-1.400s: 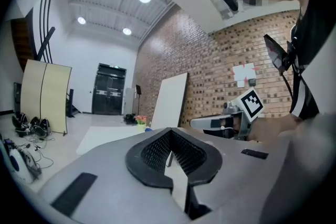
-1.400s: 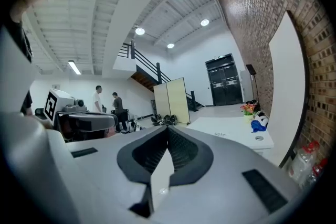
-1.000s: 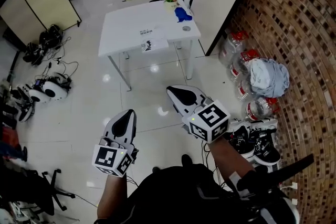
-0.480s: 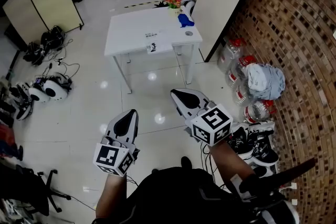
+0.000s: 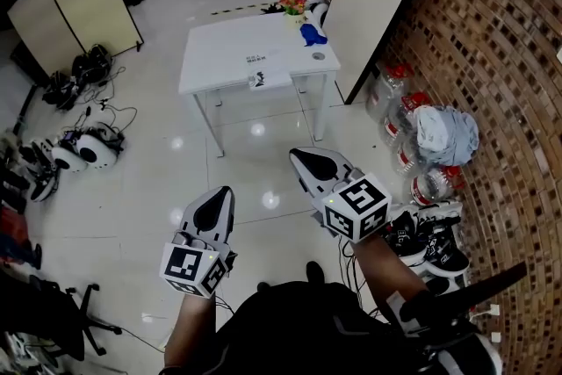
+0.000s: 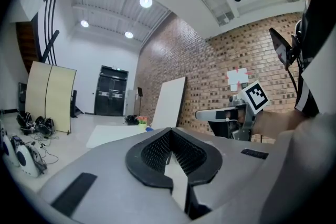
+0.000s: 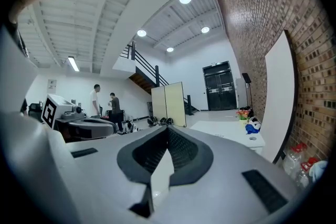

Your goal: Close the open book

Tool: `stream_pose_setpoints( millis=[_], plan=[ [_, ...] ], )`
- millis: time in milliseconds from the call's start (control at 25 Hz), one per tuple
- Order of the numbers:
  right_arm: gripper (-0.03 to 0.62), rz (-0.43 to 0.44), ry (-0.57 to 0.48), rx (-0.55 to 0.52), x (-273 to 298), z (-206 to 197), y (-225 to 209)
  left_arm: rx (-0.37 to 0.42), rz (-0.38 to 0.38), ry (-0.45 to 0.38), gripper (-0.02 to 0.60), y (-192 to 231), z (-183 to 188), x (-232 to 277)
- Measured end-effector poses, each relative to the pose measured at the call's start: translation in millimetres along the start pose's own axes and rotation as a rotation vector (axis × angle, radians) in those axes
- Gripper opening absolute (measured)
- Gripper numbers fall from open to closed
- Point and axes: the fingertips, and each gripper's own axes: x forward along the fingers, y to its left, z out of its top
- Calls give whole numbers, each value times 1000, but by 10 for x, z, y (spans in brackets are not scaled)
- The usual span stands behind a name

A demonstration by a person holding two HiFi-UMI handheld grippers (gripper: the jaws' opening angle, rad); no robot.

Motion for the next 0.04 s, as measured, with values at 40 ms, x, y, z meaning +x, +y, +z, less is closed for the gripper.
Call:
stream_pose_setpoints(
  millis=[40],
  plan=[
    [0,1,0,-1,0,3,6,0,2,-1,-3,-1,3,-12]
  ],
)
